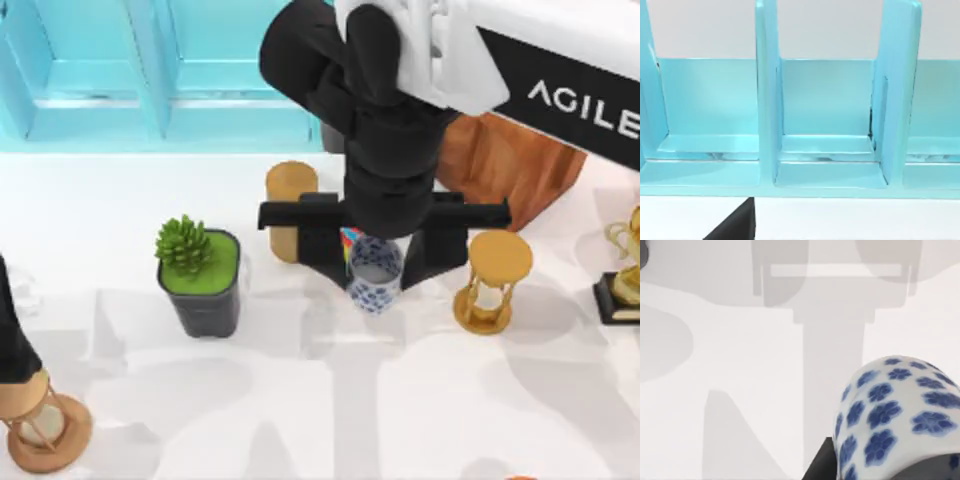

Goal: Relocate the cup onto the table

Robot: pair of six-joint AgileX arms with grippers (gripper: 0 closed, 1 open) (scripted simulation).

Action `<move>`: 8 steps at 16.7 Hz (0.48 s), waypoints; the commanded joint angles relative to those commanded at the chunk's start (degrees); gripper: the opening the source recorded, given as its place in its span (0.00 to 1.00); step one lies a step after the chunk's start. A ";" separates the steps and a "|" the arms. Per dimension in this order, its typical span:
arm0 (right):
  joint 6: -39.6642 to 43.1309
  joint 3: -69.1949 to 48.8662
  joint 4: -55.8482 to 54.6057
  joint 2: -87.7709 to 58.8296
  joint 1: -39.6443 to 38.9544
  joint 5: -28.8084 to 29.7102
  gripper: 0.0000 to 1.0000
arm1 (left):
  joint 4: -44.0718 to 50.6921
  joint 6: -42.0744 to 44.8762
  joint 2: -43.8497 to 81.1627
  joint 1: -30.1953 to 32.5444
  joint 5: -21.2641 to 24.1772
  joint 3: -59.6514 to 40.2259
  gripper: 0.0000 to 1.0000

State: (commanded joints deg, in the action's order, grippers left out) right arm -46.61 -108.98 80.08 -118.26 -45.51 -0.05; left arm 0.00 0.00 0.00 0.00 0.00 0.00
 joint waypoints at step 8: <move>-1.24 0.46 -0.99 -0.82 -1.07 -0.03 0.00 | 0.00 0.00 0.00 0.00 0.00 0.00 1.00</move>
State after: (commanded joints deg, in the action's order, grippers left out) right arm -47.85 -108.53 79.08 -119.08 -46.58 -0.08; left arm 0.00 0.00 0.00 0.00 0.00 0.00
